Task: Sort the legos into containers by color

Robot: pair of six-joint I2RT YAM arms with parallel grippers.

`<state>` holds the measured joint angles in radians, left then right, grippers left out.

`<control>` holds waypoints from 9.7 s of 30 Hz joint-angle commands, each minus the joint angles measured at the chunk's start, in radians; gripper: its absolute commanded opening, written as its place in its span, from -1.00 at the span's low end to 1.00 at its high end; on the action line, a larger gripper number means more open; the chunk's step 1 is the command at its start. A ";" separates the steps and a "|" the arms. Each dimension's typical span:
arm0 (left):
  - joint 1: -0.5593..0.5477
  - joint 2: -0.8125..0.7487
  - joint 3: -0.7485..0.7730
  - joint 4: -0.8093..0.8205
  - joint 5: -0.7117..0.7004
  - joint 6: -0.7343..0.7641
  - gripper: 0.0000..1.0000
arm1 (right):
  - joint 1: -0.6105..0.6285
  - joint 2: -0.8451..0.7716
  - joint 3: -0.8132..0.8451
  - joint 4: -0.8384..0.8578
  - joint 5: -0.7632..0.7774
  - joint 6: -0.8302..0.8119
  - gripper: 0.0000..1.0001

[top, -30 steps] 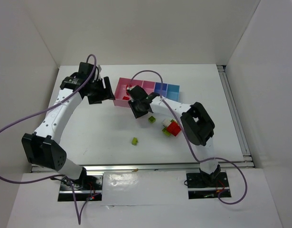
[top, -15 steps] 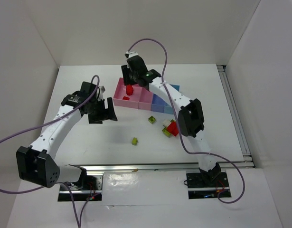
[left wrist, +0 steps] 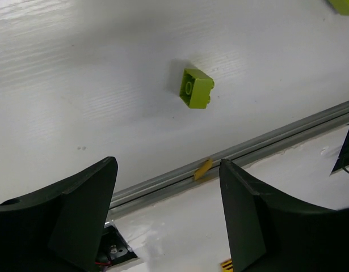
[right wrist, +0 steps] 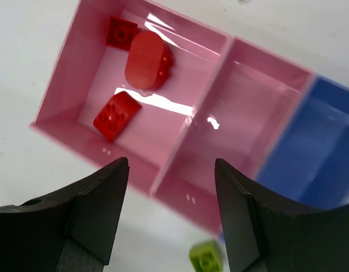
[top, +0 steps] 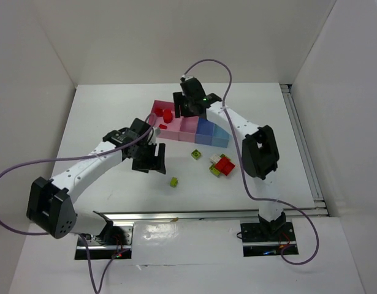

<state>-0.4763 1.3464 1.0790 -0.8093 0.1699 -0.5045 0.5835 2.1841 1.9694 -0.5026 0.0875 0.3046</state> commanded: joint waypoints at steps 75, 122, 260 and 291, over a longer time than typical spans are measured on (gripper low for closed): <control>0.034 1.008 1.250 0.009 0.031 -0.029 -0.10 | -0.031 -0.643 -0.774 0.093 -0.124 -0.016 0.49; 0.280 0.385 0.789 0.045 -0.020 -0.058 0.41 | 0.050 -0.347 -0.387 0.085 0.141 -0.088 -0.20; -0.019 0.468 0.612 0.015 0.046 0.020 0.30 | 0.161 -0.503 -0.862 -0.139 0.166 0.312 0.46; -0.018 0.389 0.071 0.680 0.752 -0.068 0.52 | 0.098 -0.920 -1.078 0.055 -0.083 0.188 0.18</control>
<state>-0.4889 1.7172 1.1572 -0.2386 0.8661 -0.5438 0.6865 1.2953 0.8730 -0.5018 0.0147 0.5041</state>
